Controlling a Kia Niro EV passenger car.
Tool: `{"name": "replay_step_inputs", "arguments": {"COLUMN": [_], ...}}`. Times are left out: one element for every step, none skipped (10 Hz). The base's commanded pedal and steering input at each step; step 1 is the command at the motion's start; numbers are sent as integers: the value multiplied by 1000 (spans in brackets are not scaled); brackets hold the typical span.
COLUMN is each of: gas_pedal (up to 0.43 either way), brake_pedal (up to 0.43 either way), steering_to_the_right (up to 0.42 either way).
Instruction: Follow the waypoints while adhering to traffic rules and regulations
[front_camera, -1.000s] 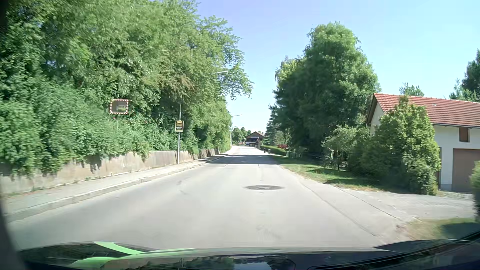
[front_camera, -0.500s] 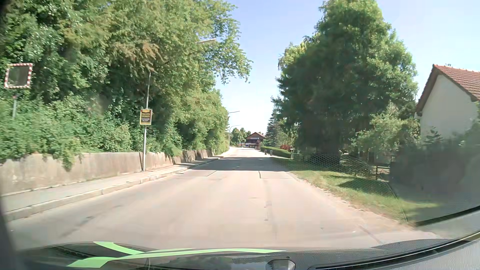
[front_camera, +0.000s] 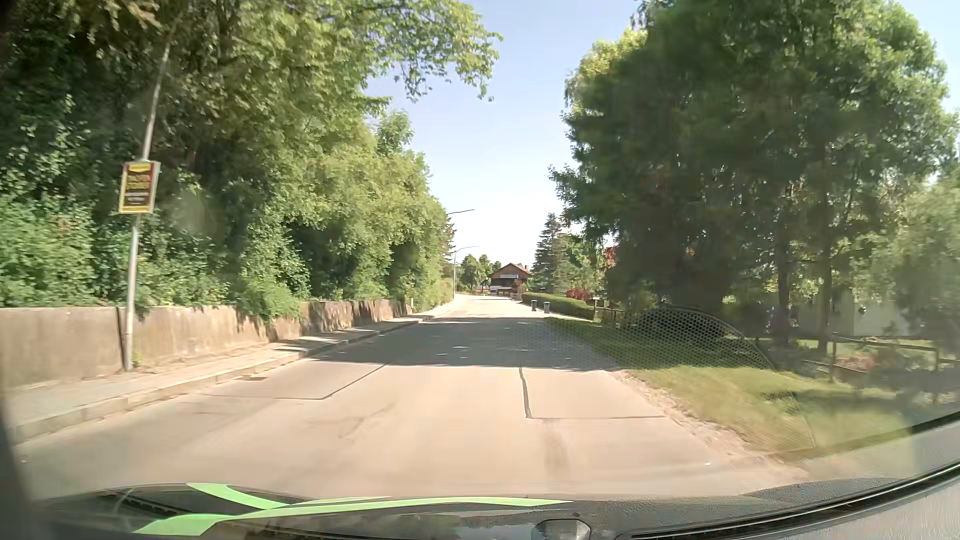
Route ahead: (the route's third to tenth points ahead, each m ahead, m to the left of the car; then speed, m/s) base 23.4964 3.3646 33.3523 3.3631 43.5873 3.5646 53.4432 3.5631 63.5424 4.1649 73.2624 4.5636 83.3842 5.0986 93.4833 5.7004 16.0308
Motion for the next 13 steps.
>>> {"name": "replay_step_inputs", "arguments": {"gas_pedal": [157, 157, 169, 169, 177, 177, 177, 177, 177, 177, 169, 157, 157], "brake_pedal": [0, 0, 0, 0, 0, 0, 0, 0, 0, 0, 0, 0, 0], "steering_to_the_right": [-1, -1, -1, -1, -1, -2, -2, -4, -5, -5, -5, -5, -6]}}
